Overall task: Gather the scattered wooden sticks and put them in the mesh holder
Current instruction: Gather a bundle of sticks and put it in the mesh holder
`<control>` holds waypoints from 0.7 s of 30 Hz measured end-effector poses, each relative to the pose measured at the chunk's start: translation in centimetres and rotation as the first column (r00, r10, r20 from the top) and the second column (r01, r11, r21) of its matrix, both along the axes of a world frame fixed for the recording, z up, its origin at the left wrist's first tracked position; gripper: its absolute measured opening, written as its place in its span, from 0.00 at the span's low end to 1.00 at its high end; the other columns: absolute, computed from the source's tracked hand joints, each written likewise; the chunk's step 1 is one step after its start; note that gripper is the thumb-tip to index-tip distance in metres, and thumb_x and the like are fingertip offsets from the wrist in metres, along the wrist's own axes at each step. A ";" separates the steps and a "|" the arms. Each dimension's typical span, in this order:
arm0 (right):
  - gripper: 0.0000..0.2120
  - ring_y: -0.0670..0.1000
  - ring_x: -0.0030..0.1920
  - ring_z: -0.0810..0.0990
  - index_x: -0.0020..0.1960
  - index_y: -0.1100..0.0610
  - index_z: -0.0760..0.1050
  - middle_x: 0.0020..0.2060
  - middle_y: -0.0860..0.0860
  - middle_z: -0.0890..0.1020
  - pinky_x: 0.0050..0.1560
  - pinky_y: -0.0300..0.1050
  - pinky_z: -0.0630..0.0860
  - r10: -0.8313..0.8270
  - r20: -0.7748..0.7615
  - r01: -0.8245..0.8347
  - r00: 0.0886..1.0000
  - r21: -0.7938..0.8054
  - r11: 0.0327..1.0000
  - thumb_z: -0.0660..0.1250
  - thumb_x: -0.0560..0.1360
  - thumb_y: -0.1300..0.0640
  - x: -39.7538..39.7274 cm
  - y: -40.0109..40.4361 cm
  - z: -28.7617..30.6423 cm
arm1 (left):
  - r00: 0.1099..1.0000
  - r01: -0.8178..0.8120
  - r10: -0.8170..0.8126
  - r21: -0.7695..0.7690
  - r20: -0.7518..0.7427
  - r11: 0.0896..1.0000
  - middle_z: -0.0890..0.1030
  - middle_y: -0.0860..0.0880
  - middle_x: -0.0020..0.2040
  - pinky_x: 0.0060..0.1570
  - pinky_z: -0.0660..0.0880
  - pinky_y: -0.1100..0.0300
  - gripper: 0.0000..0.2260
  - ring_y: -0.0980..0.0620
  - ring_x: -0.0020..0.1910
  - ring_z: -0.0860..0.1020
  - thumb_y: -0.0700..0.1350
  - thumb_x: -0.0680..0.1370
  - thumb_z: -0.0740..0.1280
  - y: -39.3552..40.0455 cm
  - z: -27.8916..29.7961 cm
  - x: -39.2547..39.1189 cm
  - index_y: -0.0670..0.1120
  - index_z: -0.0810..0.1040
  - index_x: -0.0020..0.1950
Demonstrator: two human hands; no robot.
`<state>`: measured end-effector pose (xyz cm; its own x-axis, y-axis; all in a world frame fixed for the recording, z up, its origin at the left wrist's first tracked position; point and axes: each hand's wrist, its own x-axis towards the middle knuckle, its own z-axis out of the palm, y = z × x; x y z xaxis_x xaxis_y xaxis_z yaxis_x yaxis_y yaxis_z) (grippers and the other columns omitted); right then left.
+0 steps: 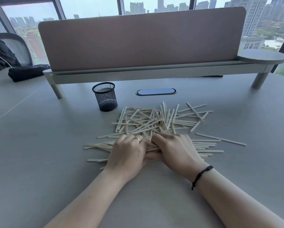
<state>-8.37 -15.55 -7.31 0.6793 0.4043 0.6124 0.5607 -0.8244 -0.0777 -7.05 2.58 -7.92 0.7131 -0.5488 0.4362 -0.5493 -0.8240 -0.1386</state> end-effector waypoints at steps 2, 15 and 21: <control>0.24 0.56 0.28 0.75 0.41 0.51 0.68 0.35 0.47 0.73 0.22 0.46 0.68 -0.002 -0.008 0.003 1.000 0.026 1.000 0.63 0.73 0.30 -0.2 0.0 0.2 | 1.000 -0.007 0.006 -0.032 -0.024 0.999 0.80 0.50 0.34 0.26 0.71 0.57 0.14 0.44 0.30 0.81 0.45 0.62 0.79 0.0 0.3 -0.2 0.47 0.80 0.44; 0.31 0.55 0.41 0.80 0.65 0.47 0.69 0.70 0.49 0.62 0.37 0.49 0.79 -0.114 -0.179 0.157 0.977 0.249 0.956 0.78 0.68 0.46 0.2 -1.5 0.6 | 0.978 -0.205 0.201 -0.360 -0.049 0.910 0.75 0.47 0.24 0.27 0.62 0.61 0.13 0.38 0.23 0.74 0.48 0.71 0.74 3.5 1.6 0.9 0.45 0.73 0.34; 0.12 0.52 0.40 0.78 0.56 0.48 0.75 0.50 0.44 0.77 0.37 0.47 0.74 -0.040 -0.234 0.097 0.971 0.240 0.966 0.70 0.76 0.47 0.5 -1.5 0.0 | 0.994 -0.108 0.107 -0.587 -0.037 0.803 0.60 0.52 0.22 0.26 0.68 0.55 0.14 0.42 0.27 0.60 0.45 0.73 0.65 3.6 2.5 1.1 0.52 0.63 0.32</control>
